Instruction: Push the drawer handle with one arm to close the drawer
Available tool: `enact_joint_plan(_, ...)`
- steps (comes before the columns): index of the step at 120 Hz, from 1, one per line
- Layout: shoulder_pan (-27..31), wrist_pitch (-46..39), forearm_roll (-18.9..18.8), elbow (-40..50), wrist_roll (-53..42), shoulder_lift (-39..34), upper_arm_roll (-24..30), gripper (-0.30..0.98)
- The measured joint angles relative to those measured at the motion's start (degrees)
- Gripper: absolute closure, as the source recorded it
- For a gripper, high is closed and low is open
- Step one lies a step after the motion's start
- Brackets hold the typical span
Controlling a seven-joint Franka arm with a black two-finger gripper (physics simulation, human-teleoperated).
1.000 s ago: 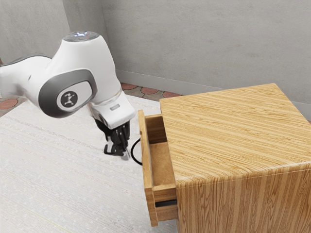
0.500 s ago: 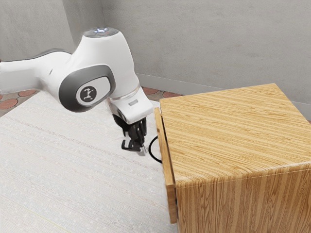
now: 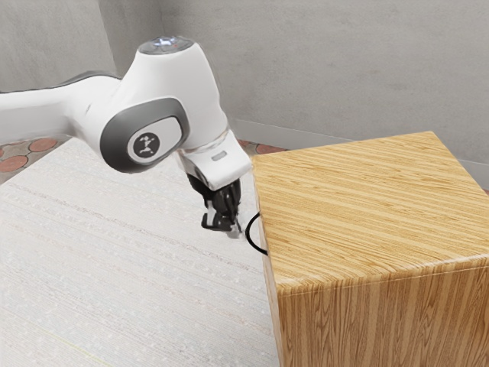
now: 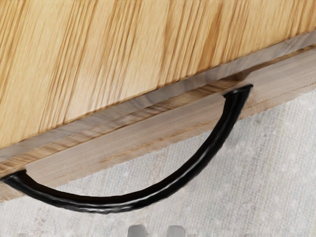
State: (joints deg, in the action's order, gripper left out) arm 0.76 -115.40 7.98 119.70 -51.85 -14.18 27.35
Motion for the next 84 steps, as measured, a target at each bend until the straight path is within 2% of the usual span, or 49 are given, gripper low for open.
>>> enact_joint_plan(12, -0.46, 2.05, 0.83, 3.56, 1.21, -8.11, -0.77, 0.78)
enact_joint_plan(26, 0.93, 7.58, 2.22, 3.44, 5.21, -13.19, -3.43, 0.55)
enact_joint_plan(43, 9.8, 12.95, 2.14, -12.62, 12.64, -3.59, -3.95, 0.28)
enact_joint_plan(50, 4.7, 14.63, 0.16, -16.32, 16.05, -1.65, -11.46, 0.22)
enact_joint_plan(59, 0.28, 16.38, -1.7, -18.83, 20.02, 0.97, -17.75, 0.15)
enact_joint_plan(84, -0.76, 18.21, -3.12, -20.32, 28.87, 3.99, -20.03, 0.06)
